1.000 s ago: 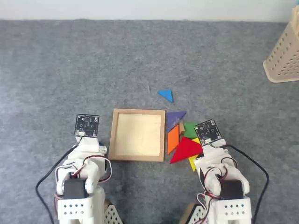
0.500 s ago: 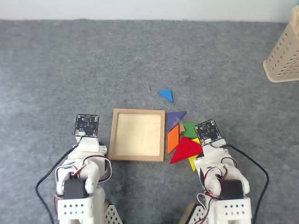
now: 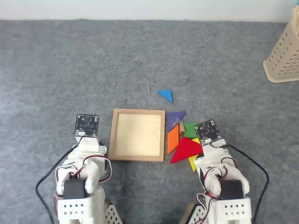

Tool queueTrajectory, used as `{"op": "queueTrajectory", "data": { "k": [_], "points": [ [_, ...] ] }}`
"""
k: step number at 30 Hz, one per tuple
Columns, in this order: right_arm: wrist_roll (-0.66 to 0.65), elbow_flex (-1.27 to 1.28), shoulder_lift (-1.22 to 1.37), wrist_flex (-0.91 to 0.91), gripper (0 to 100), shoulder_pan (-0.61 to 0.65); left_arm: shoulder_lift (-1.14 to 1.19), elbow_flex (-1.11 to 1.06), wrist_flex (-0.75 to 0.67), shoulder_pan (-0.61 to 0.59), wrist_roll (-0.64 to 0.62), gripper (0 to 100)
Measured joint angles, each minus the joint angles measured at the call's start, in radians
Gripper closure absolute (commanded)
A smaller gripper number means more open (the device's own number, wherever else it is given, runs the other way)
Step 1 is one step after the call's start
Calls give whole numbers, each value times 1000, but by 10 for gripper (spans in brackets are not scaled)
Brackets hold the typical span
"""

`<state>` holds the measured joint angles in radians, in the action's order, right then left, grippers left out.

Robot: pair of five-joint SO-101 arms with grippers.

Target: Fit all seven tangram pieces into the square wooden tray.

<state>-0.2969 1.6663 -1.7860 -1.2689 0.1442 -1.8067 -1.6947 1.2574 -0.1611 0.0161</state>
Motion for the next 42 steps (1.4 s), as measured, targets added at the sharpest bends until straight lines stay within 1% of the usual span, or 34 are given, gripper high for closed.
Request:
{"op": "queueTrajectory", "data": {
  "k": [9,16,23,29,32,38,42],
  "points": [
    [2,0,0,0,991,0,0,0,0,0,0,983],
    [3,0,0,0,990,72,0,0,0,0,0,983],
    [3,0,0,0,991,84,0,0,0,0,0,983],
    [3,0,0,147,991,83,0,0,0,0,0,983],
    [3,-3,0,149,989,38,0,0,0,0,0,983],
    [3,-127,-3,118,989,-68,0,0,0,0,0,983],
    [3,-186,26,118,988,-75,0,0,0,0,0,983]
  ]
}}
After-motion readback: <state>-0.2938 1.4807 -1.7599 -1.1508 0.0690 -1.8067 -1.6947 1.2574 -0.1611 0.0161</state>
